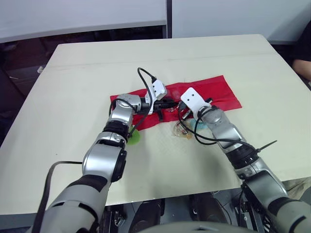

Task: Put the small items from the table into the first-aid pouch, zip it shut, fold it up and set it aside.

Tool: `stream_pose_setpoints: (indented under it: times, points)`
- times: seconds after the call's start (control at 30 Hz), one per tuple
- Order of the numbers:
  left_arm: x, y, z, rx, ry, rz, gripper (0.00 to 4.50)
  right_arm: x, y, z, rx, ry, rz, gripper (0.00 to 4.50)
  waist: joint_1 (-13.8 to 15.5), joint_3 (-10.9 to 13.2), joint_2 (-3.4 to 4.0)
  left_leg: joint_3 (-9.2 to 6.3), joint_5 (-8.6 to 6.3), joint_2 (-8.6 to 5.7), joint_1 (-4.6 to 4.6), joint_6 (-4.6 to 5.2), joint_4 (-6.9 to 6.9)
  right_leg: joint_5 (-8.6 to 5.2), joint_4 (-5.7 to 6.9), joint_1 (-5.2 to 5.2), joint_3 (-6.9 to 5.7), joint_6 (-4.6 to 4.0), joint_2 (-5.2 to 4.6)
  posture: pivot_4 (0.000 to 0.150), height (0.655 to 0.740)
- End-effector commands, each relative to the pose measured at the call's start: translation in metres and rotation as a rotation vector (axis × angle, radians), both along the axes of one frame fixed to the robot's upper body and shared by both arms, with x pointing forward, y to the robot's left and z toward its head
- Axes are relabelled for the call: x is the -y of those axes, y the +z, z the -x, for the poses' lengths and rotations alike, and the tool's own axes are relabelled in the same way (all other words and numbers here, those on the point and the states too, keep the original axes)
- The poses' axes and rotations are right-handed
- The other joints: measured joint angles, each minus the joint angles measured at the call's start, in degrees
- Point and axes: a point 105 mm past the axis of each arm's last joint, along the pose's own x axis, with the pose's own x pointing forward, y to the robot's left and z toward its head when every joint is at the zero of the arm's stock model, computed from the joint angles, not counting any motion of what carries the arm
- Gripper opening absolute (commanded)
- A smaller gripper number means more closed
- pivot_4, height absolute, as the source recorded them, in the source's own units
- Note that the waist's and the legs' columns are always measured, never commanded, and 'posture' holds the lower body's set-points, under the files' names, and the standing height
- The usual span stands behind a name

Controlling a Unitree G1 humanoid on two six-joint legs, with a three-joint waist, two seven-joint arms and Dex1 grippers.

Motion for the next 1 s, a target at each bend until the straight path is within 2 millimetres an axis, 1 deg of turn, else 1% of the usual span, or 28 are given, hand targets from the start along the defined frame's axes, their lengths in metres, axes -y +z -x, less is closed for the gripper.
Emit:
stream_pose_setpoints:
  times: [0.03,0.13,0.33,0.43,0.47,0.53,0.57,0.63,0.7,0.8,0.9,1.0]
  points:
    - [0.002,0.013,-0.003,0.044,-0.008,0.007,0.00,-0.017,0.027,-0.002,0.101,0.070,-0.041,0.04,-0.02,0.00,0.00,0.00,0.00,0.00,0.00,0.00,0.00,0.00,0.00,0.00,0.00,0.00,0.01,0.150,0.7368]
    - [0.002,0.013,-0.003,0.044,-0.008,0.007,0.00,-0.020,0.026,-0.001,0.103,0.084,-0.051,0.04,-0.04,0.00,0.00,-0.02,0.00,0.00,0.00,0.00,0.00,0.00,0.00,0.00,-0.01,0.00,0.01,0.150,0.7368]
    - [0.002,0.012,-0.003,0.043,-0.008,0.007,0.00,-0.018,0.023,0.006,0.083,0.108,-0.076,0.04,-0.04,0.00,0.00,-0.01,0.00,0.00,0.00,0.00,0.00,0.00,0.00,0.00,-0.01,0.00,0.02,0.150,0.7368]
    - [0.003,0.011,-0.003,0.045,-0.005,0.006,0.00,0.001,0.022,0.013,0.049,0.098,-0.100,0.04,0.00,0.00,0.00,-0.02,0.00,0.00,0.00,0.00,0.00,0.00,0.00,0.00,-0.01,0.00,0.03,0.150,0.7368]
    - [0.003,0.011,-0.003,0.045,-0.005,0.005,0.00,0.005,0.022,0.018,0.028,0.116,-0.118,0.04,0.01,0.00,0.00,-0.02,0.00,0.00,0.00,0.00,0.00,0.00,0.00,0.00,-0.01,0.00,0.03,0.150,0.7368]
    - [0.002,0.011,-0.004,0.046,0.000,0.006,0.00,0.011,0.030,0.043,0.010,0.255,-0.155,0.04,0.37,0.00,0.00,-0.04,0.00,-0.02,-0.01,0.00,0.01,0.00,-0.01,0.01,-0.03,0.00,0.03,0.150,0.7368]
    - [0.002,0.011,-0.004,0.046,0.001,0.007,0.00,0.012,0.033,0.052,0.006,0.299,-0.167,0.04,0.37,0.00,0.00,-0.07,0.00,-0.05,-0.04,0.00,0.00,0.00,-0.03,0.01,-0.07,0.01,0.01,0.150,0.7368]
    - [0.002,0.011,-0.004,0.046,0.003,0.006,0.00,0.021,0.041,0.066,-0.008,0.335,-0.227,0.04,0.34,0.00,0.00,-0.02,-0.01,-0.05,-0.04,0.01,0.01,0.00,-0.04,0.02,-0.04,0.01,0.02,0.150,0.7368]
    - [0.001,0.010,-0.004,0.045,0.004,0.005,0.00,0.038,0.057,0.082,0.046,0.379,-0.281,0.04,0.19,0.00,0.00,0.00,0.00,-0.02,-0.01,0.01,0.01,0.00,0.00,0.02,-0.03,0.01,0.06,0.150,0.7368]
    - [0.000,0.008,-0.004,0.044,0.010,0.003,0.00,0.064,0.075,0.104,0.082,0.437,-0.378,0.04,0.56,0.00,0.00,-0.02,-0.01,0.00,0.01,0.01,-0.01,0.00,-0.01,0.03,-0.06,0.01,0.06,0.150,0.7368]
    - [-0.003,0.008,-0.005,0.047,0.023,0.001,0.00,0.092,0.081,0.118,0.056,0.444,-0.399,0.04,0.94,0.00,0.00,0.03,-0.01,-0.02,0.01,0.02,0.00,0.00,-0.02,0.06,-0.02,0.01,0.05,0.150,0.7368]
    - [-0.007,0.008,-0.006,0.052,0.035,-0.003,0.00,0.118,0.082,0.135,-0.036,0.478,-0.422,0.04,1.24,0.00,0.00,0.07,-0.01,-0.01,0.05,0.02,0.00,0.00,-0.01,0.08,-0.01,0.01,0.06,0.150,0.7368]
